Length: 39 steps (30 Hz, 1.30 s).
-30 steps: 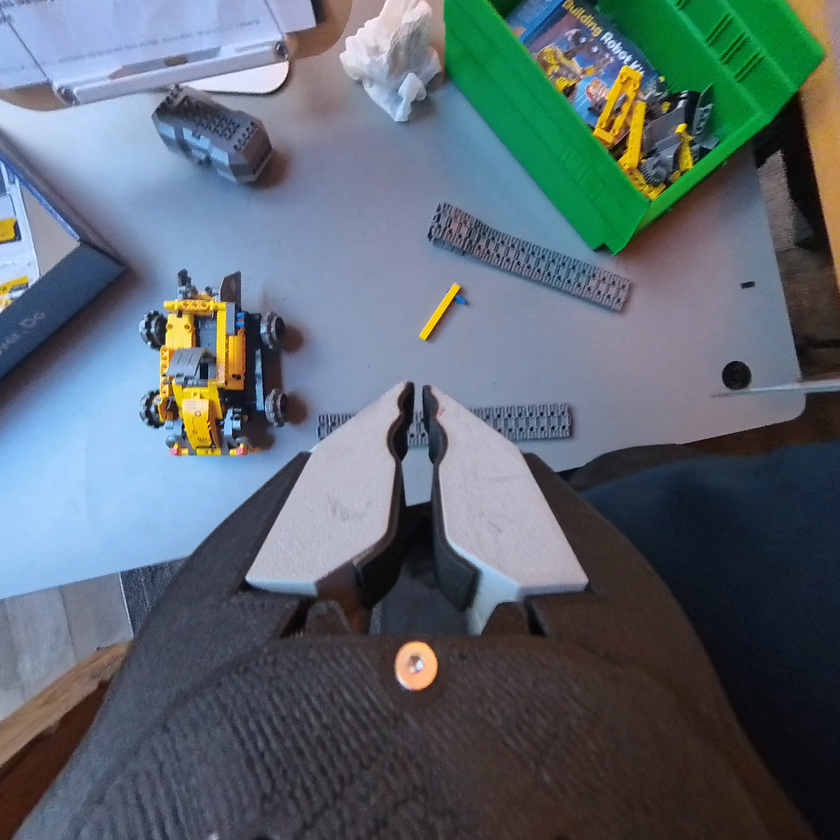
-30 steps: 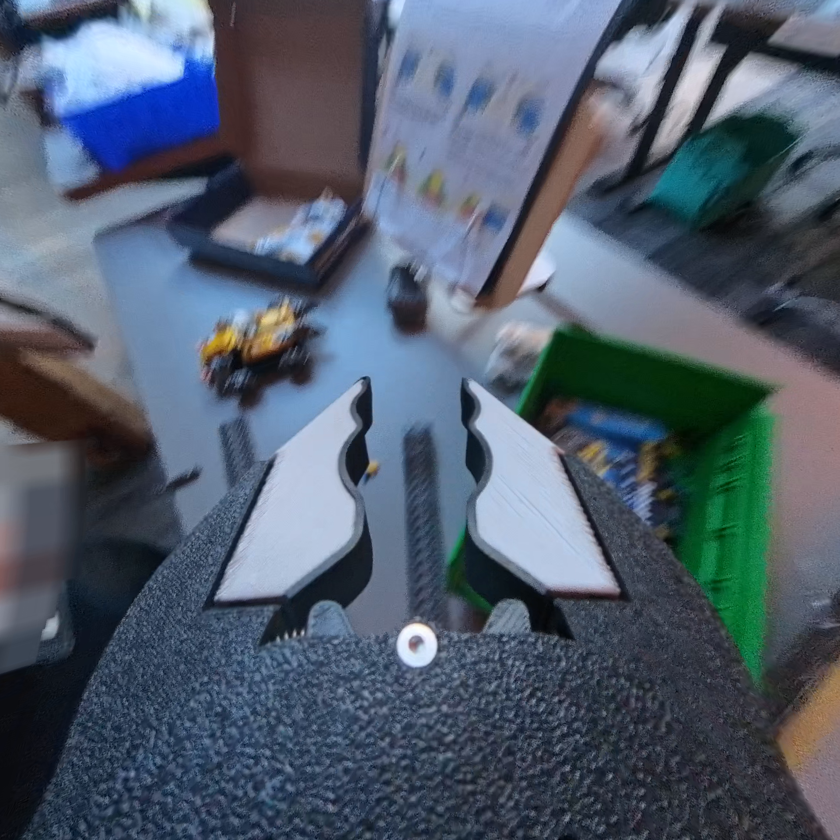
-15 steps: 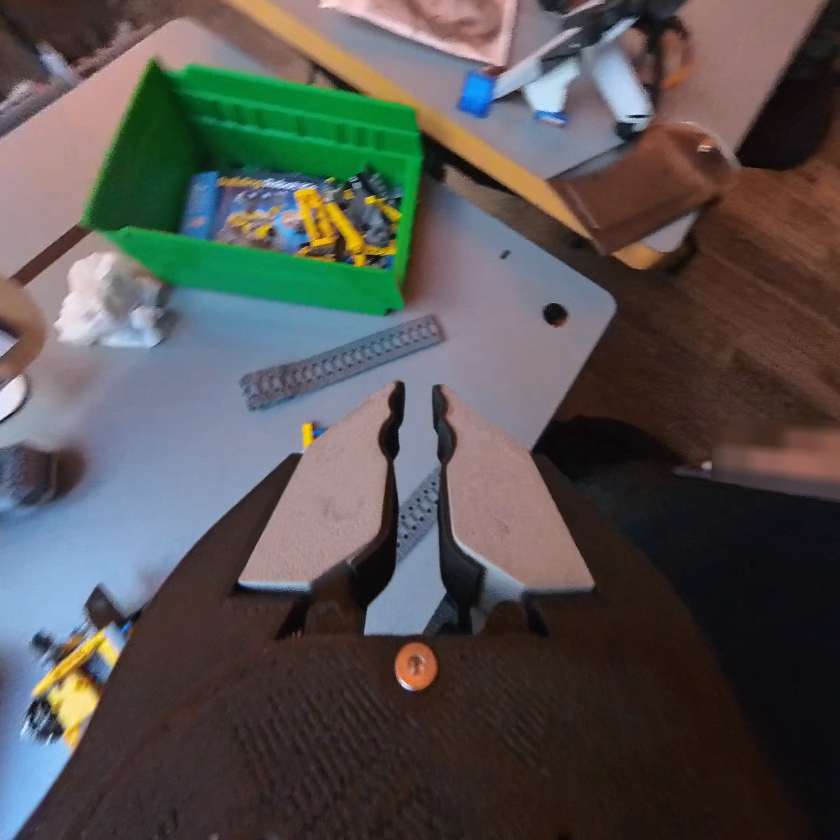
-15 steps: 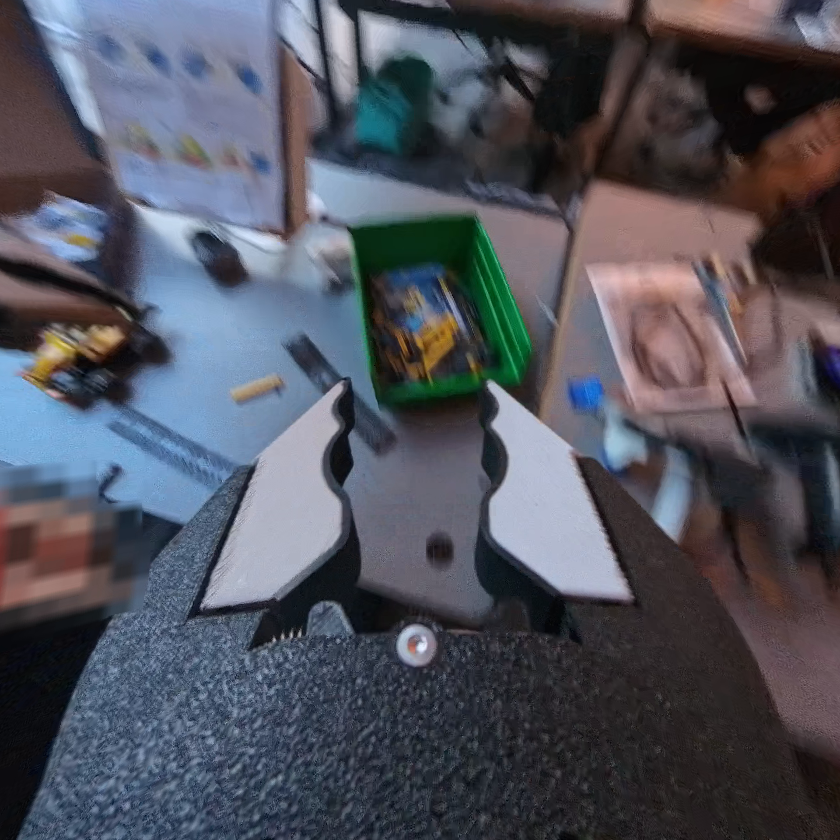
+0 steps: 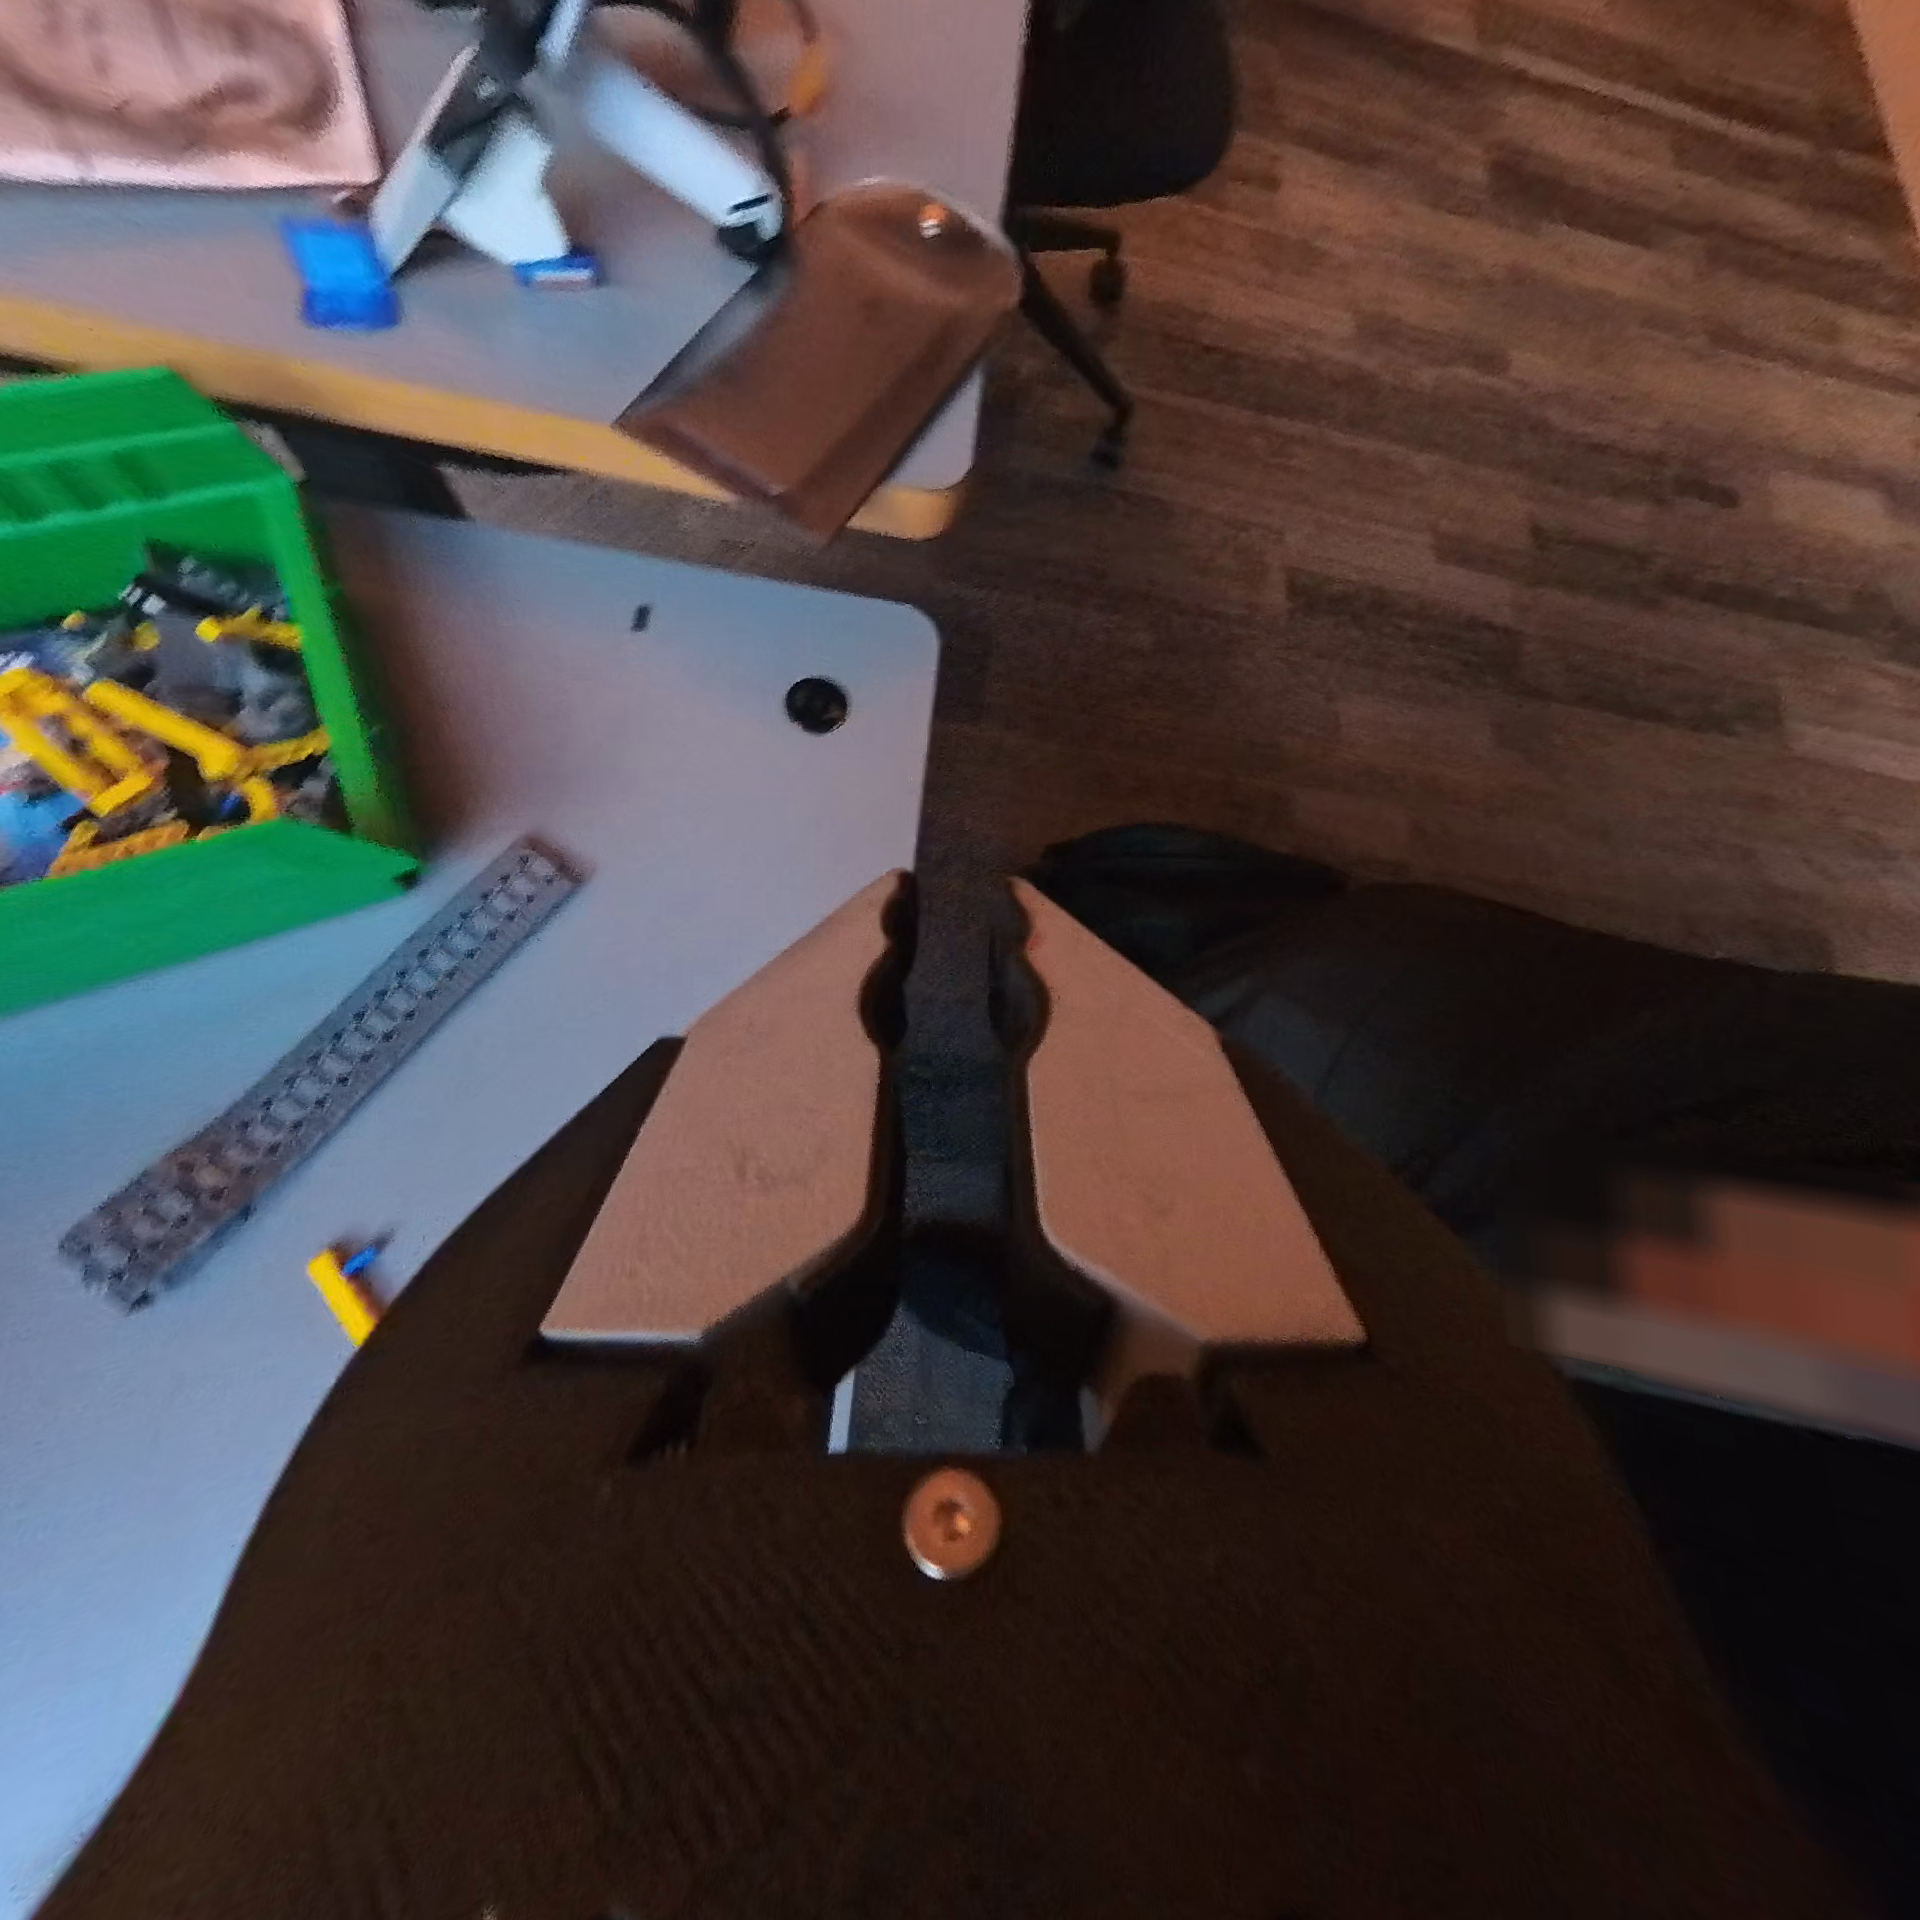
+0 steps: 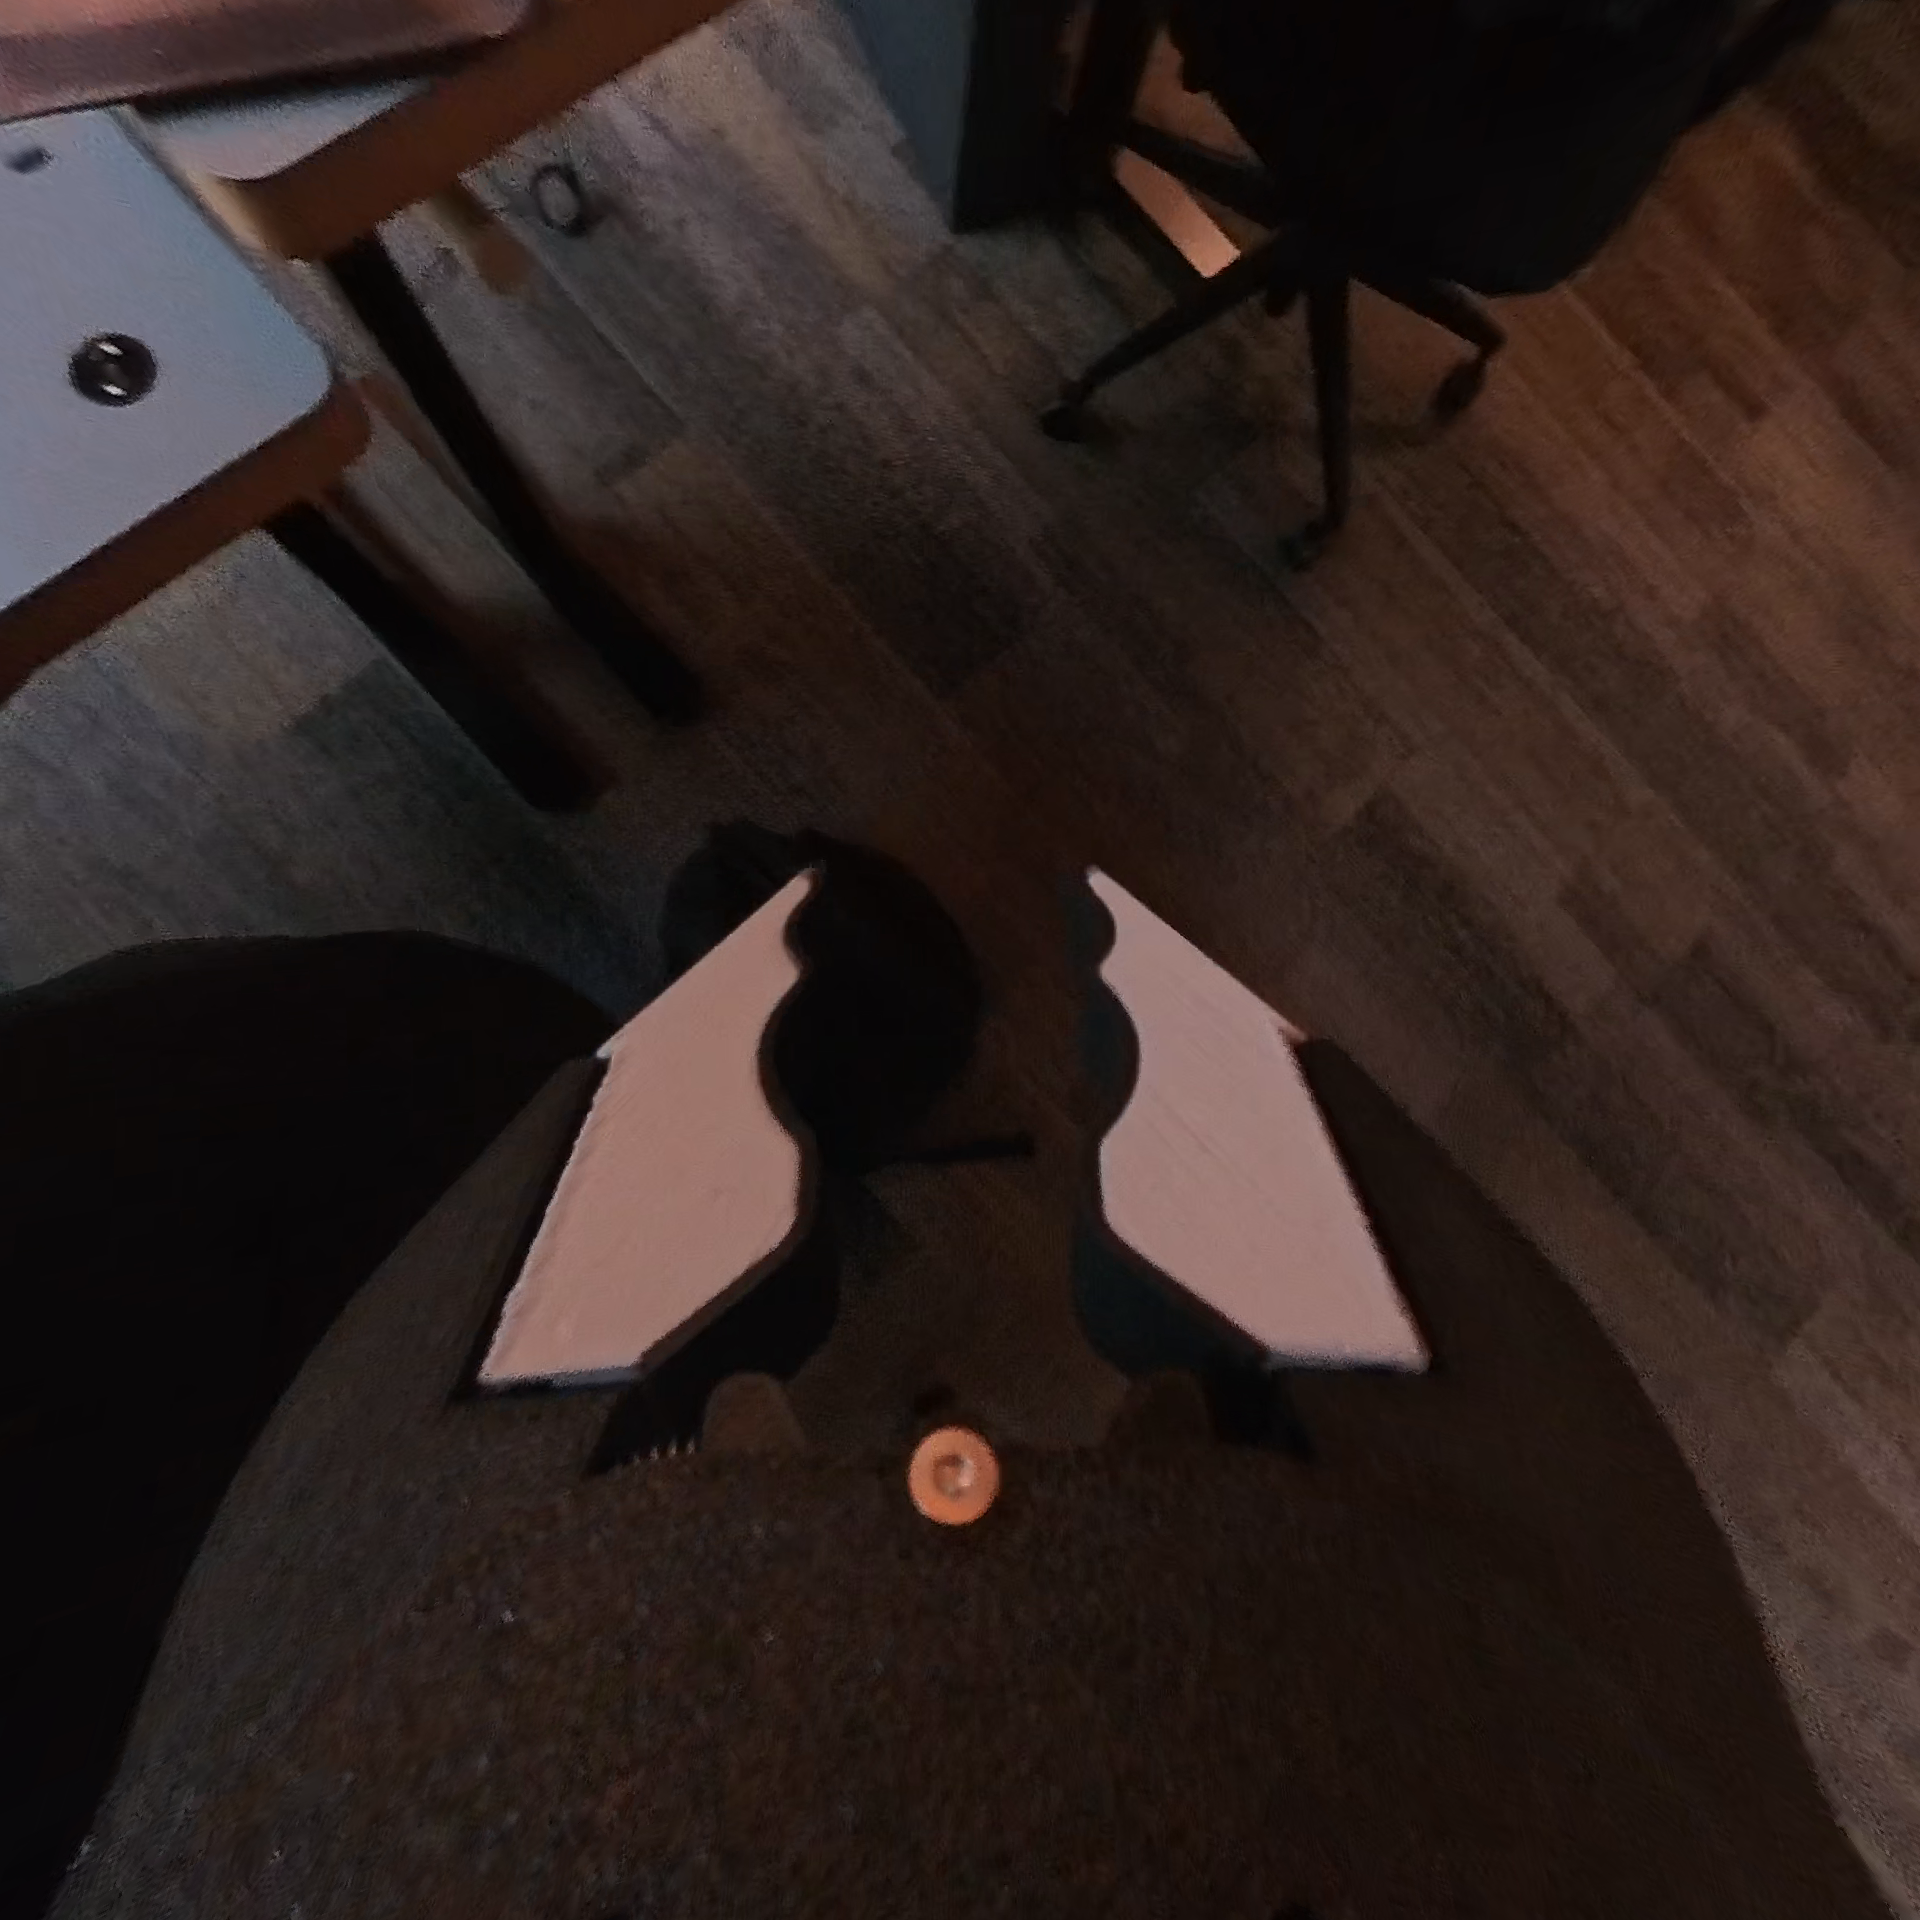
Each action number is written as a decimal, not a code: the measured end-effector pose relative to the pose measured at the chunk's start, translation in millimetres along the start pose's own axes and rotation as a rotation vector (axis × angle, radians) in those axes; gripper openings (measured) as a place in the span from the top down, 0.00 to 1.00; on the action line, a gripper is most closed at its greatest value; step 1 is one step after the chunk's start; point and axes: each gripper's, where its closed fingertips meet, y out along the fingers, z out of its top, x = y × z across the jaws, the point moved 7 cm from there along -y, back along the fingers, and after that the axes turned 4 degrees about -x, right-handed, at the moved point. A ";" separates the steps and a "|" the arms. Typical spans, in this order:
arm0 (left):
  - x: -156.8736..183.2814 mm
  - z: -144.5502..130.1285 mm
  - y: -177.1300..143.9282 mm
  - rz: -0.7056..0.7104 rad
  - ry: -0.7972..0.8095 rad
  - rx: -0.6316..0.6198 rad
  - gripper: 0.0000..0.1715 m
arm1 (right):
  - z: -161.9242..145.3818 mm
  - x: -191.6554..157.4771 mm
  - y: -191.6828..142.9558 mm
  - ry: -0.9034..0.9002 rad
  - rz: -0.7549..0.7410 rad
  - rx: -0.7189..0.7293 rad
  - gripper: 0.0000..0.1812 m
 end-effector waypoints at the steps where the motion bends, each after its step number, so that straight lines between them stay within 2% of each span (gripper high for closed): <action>1: 6.4 6.9 5.0 -0.015 0.026 -0.003 0.92 | -7.0 5.5 -4.3 0.019 -0.015 0.001 0.76; 6: 34.8 52.2 12.8 -0.062 0.103 0.055 0.92 | -31.3 30.5 -19.2 0.076 -0.060 0.017 0.77; 9: 49.5 64.7 22.5 -0.053 0.142 0.080 0.92 | -34.3 55.9 -16.4 0.090 -0.075 0.009 0.77; 12: 79.5 72.6 51.0 -0.083 0.179 0.062 0.91 | -37.9 95.7 -19.8 0.073 -0.112 -0.005 0.77; 15: 128.2 95.0 92.6 -0.134 0.226 0.042 0.90 | -59.2 151.0 -33.3 0.089 -0.195 0.013 0.77; 18: 189.9 135.1 137.6 -0.173 0.283 0.028 0.86 | -95.5 219.2 -31.5 0.169 -0.246 0.042 0.77; 21: 262.2 177.0 191.2 -0.154 0.384 0.047 0.82 | -123.6 297.5 -7.1 0.206 -0.255 0.066 0.75; 24: 344.8 205.6 268.3 -0.140 0.421 -0.017 0.77 | -139.5 370.7 22.5 0.193 -0.193 0.123 0.73; 25: 373.0 212.7 297.1 -0.129 0.414 -0.062 0.80 | -146.7 391.1 31.6 0.207 -0.156 0.123 0.74; 27: 432.1 219.6 353.1 -0.124 0.377 -0.200 0.83 | -159.8 426.4 41.3 0.296 -0.096 0.096 0.75; 28: 464.3 219.3 377.3 -0.163 0.404 -0.276 0.81 | -163.7 441.5 40.8 0.334 -0.082 0.082 0.71; 30: 524.3 219.6 418.0 -0.229 0.488 -0.387 0.70 | -169.4 472.9 34.0 0.375 -0.107 0.015 0.64; 32: 579.1 223.6 452.4 -0.275 0.516 -0.489 0.56 | -170.9 504.9 25.0 0.410 -0.128 -0.043 0.62; 36: 676.9 241.5 513.9 -0.338 0.646 -0.502 0.49 | -171.9 569.7 14.4 0.449 -0.186 -0.070 0.58; 39: 732.5 264.6 554.9 -0.331 0.733 -0.465 0.44 | -175.0 620.1 12.0 0.464 -0.300 -0.088 0.57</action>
